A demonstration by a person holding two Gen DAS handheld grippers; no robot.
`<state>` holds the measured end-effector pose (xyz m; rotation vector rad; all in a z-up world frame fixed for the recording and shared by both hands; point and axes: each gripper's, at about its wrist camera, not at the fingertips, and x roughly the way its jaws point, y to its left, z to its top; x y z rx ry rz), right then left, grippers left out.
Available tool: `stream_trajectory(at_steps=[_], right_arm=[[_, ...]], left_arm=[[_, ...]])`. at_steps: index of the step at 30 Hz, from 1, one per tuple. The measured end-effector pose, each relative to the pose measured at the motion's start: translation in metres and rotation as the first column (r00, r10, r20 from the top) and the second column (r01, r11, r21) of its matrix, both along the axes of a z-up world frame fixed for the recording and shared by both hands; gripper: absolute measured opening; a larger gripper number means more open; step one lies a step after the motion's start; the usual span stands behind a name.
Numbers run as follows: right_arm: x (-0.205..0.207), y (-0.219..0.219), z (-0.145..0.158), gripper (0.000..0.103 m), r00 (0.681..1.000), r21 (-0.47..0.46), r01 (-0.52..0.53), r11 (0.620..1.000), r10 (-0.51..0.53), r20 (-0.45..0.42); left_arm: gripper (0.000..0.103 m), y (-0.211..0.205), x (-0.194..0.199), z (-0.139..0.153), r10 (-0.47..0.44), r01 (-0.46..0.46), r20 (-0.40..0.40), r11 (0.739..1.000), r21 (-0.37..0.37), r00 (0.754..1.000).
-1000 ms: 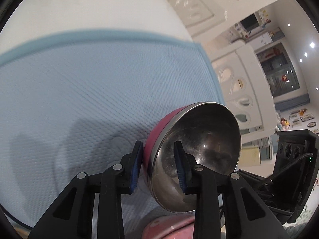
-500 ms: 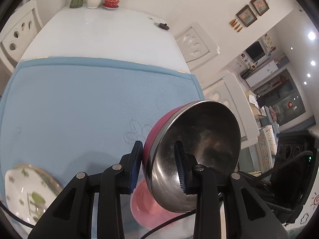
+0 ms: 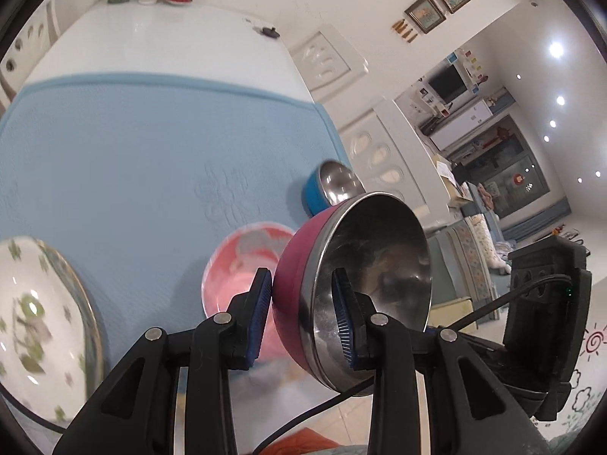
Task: Organize plates and bowls
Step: 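Lift the pink-sided steel bowl and carry it over the pink bowl, then lower the steel bowl into the pink bowl and open both grippers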
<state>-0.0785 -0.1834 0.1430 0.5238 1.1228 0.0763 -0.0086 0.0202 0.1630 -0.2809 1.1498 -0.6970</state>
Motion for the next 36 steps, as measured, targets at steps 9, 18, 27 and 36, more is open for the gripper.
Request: stream_trajectory(at_steps=[9, 18, 27, 36], right_arm=[[-0.04, 0.015, -0.018, 0.028, 0.998, -0.004, 0.056, 0.998, -0.056, -0.037], [-0.014, 0.021, -0.04, 0.029, 0.997, -0.032, 0.022, 0.999, -0.025, -0.076], [0.012, 0.005, -0.071, 0.029, 0.989, -0.049, -0.009, 0.999, 0.001, -0.151], [0.025, 0.003, -0.086, 0.029, 0.98, -0.027, -0.049, 0.998, 0.043, -0.193]], left_arm=[[0.03, -0.004, -0.019, -0.021, -0.057, 0.058, -0.024, 0.997, 0.042, 0.998], [0.03, -0.015, -0.012, -0.035, -0.035, 0.031, 0.024, 0.986, 0.166, 0.999], [0.03, -0.034, 0.0, -0.059, -0.048, 0.046, 0.005, 0.968, 0.247, 0.999], [0.033, -0.026, 0.012, -0.057, -0.015, 0.011, 0.012, 0.962, 0.274, 1.0]])
